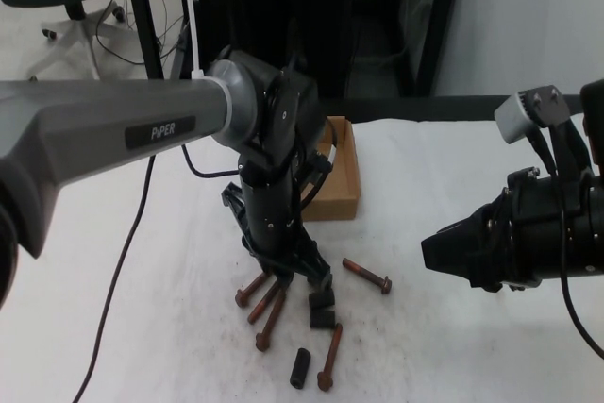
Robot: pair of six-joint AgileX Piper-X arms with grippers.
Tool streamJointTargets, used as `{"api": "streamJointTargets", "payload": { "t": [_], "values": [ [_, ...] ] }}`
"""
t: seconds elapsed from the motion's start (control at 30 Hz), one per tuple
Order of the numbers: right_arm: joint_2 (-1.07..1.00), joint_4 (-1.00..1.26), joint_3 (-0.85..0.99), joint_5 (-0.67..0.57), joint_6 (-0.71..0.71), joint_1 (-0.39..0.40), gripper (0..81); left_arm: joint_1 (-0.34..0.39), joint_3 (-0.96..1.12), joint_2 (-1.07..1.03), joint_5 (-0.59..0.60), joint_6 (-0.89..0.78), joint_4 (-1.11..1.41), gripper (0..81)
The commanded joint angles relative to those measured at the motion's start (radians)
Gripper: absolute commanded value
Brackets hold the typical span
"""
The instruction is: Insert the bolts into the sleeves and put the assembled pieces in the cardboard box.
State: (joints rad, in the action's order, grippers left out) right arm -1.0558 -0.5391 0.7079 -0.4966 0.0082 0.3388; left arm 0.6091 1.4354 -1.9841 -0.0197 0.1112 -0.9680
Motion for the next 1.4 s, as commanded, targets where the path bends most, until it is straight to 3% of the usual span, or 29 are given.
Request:
{"api": "streamJointTargets", "payload": {
  "t": [0.0,0.6,0.93,1.37],
  "values": [
    [0.002,-0.003,0.007,-0.003,-0.008,-0.002,32.0,0.0,-0.001,-0.007,0.006,0.001,-0.008,28.9],
    [0.002,-0.003,0.007,-0.003,-0.008,-0.002,32.0,0.0,-0.07,-0.007,0.035,0.036,0.043,28.9],
    [0.002,-0.003,0.007,-0.006,-0.008,-0.002,32.0,0.0,-0.07,-0.007,-0.078,0.081,0.065,28.9],
    [0.002,-0.003,0.007,-0.006,-0.008,-0.002,32.0,0.0,-0.036,0.02,-0.001,0.076,0.019,28.9]
  ]
}}
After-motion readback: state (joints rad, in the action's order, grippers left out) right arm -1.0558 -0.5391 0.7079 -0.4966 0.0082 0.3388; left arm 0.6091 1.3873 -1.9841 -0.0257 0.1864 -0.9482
